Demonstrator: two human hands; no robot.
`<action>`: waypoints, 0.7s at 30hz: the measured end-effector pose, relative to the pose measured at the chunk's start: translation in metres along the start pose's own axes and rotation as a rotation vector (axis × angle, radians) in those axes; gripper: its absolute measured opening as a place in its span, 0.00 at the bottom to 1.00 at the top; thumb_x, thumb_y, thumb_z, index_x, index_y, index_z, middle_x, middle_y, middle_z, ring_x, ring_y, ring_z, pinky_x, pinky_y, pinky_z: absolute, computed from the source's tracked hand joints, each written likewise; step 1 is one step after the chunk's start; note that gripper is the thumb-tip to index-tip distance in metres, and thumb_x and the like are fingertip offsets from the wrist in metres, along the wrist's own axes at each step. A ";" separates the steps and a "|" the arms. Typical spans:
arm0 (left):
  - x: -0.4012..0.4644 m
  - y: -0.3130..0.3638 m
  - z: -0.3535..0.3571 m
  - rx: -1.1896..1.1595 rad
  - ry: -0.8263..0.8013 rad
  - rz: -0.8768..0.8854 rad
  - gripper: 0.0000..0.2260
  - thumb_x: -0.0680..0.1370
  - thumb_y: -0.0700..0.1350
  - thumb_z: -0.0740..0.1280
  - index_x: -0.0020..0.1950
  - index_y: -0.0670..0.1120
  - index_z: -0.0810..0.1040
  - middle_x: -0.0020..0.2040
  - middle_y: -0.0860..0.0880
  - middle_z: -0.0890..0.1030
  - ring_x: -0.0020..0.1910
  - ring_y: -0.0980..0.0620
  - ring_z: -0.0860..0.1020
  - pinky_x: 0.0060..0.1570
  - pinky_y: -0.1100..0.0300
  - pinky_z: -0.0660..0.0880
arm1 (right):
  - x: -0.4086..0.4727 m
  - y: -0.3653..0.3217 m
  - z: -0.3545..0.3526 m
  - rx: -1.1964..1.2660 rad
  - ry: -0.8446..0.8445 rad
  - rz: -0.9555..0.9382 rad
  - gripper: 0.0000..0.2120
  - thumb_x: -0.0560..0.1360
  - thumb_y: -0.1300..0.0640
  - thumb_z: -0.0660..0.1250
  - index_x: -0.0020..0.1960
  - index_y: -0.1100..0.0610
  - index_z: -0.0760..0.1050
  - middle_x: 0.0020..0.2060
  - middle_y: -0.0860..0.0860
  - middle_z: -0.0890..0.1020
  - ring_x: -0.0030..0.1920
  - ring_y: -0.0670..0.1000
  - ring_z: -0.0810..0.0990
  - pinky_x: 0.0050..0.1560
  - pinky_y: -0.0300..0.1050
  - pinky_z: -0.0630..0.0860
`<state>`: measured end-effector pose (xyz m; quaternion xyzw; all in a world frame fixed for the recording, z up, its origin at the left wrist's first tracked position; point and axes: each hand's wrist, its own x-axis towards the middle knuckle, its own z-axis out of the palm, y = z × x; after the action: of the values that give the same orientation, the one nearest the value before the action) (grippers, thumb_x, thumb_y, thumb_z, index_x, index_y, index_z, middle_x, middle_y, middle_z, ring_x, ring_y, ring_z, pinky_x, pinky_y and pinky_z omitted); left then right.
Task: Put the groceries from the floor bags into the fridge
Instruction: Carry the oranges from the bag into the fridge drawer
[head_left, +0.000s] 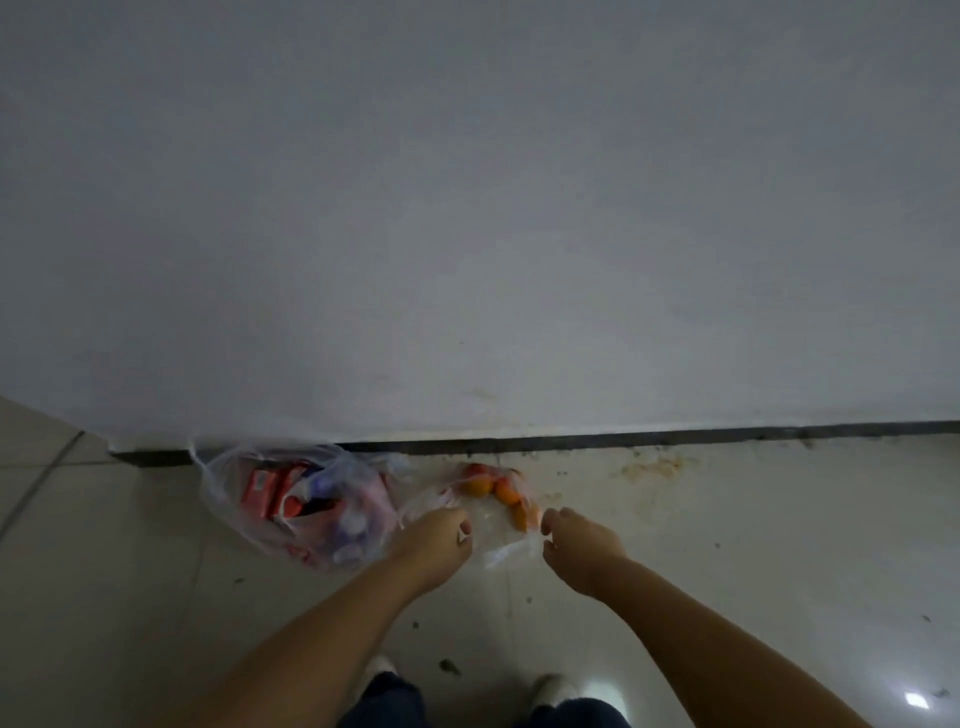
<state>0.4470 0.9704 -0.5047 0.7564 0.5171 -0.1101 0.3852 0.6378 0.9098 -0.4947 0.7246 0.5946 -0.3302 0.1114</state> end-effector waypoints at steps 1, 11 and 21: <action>0.030 -0.014 0.021 0.026 -0.025 0.027 0.07 0.78 0.47 0.59 0.51 0.50 0.76 0.50 0.48 0.80 0.51 0.47 0.77 0.50 0.56 0.71 | 0.030 0.005 0.023 0.004 0.012 -0.024 0.13 0.80 0.54 0.55 0.63 0.55 0.69 0.58 0.52 0.75 0.55 0.54 0.77 0.51 0.44 0.73; 0.237 -0.119 0.150 0.556 -0.109 0.498 0.13 0.81 0.46 0.56 0.58 0.44 0.76 0.57 0.44 0.78 0.56 0.45 0.75 0.55 0.49 0.73 | 0.247 0.060 0.185 -0.166 0.124 -0.471 0.12 0.74 0.57 0.66 0.57 0.51 0.78 0.56 0.53 0.80 0.58 0.55 0.77 0.61 0.52 0.75; 0.280 -0.117 0.141 0.648 0.137 0.634 0.22 0.78 0.39 0.55 0.72 0.42 0.65 0.71 0.41 0.67 0.70 0.42 0.67 0.66 0.50 0.68 | 0.277 0.070 0.155 -0.142 0.116 -0.184 0.29 0.78 0.44 0.59 0.76 0.47 0.54 0.74 0.50 0.60 0.73 0.54 0.60 0.72 0.53 0.60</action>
<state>0.5020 1.0875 -0.8139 0.9643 0.2233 -0.0923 0.1083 0.6705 1.0236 -0.7978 0.6751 0.6861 -0.2534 0.0970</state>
